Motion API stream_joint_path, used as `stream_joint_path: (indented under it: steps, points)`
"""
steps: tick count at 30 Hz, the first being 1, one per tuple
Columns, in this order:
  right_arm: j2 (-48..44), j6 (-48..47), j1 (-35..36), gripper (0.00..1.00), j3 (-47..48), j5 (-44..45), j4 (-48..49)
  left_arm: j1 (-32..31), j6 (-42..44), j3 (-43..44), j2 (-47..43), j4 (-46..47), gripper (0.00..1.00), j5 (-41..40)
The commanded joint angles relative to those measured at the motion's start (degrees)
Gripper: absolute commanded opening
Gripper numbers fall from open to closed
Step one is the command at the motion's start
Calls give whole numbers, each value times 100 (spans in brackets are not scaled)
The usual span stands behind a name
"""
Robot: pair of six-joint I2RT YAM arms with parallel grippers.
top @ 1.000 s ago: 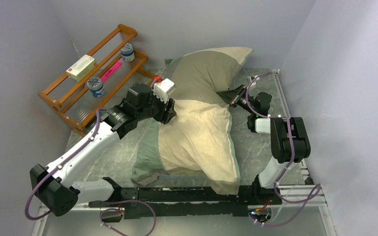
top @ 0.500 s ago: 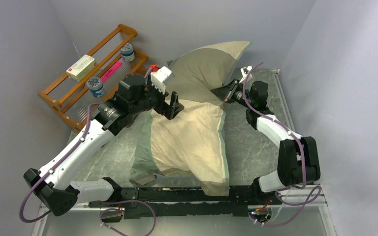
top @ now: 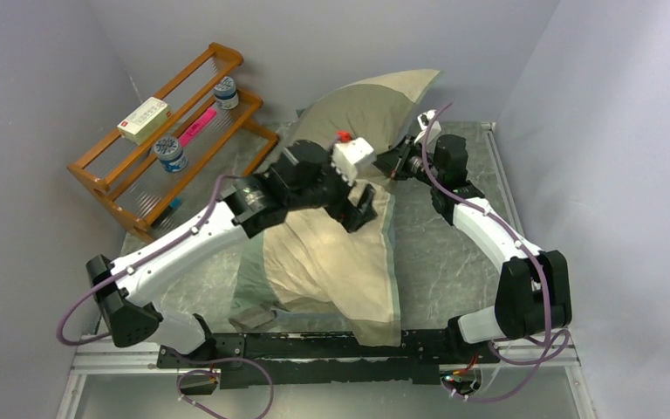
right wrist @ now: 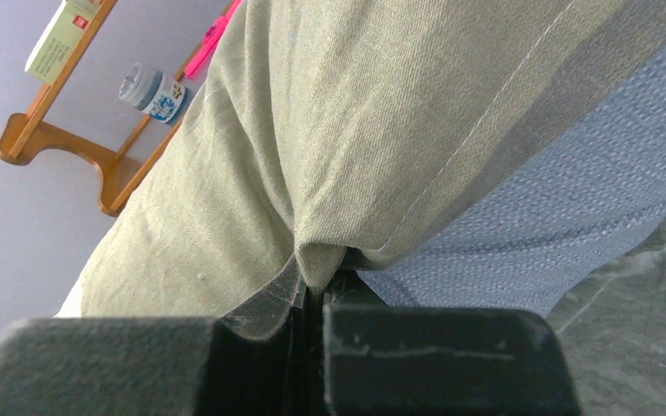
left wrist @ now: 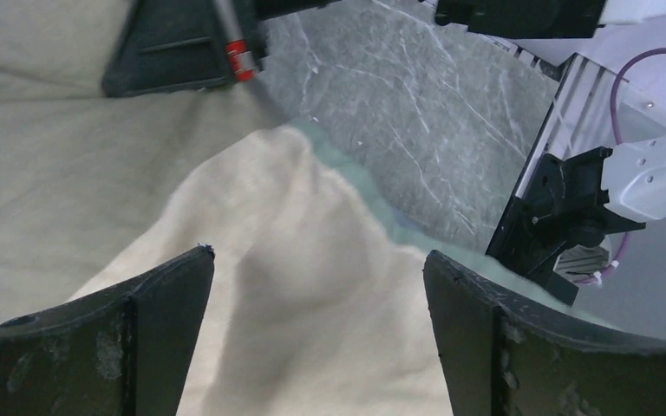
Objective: Remove the pillowcase from the pillow
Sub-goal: Turn over the pillow at the center of the board.
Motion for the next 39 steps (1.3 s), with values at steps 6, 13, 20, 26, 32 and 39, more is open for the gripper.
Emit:
stream_joint_path:
  steps: [6,13,20,26,32,39]
  points:
    - [-365,-187,367,0,243,-289,257,-1690,268,936,534,-352,95,-3563]
    - [-367,-275,460,0,222,-197,159,-2240,348,1148,1200,-439,96,-4615]
    - [-307,-370,536,0,234,-92,73,-2474,331,822,1524,-214,97,-5223]
    - [-346,-486,544,0,222,-4,-43,-2478,155,15,1543,-11,97,-5925]
    - [-376,-478,538,0,208,29,-38,-2438,-72,-621,1533,-191,87,-6383]
    - [-398,-539,544,0,393,117,-106,-2292,88,-1012,1032,-94,9,-6301]
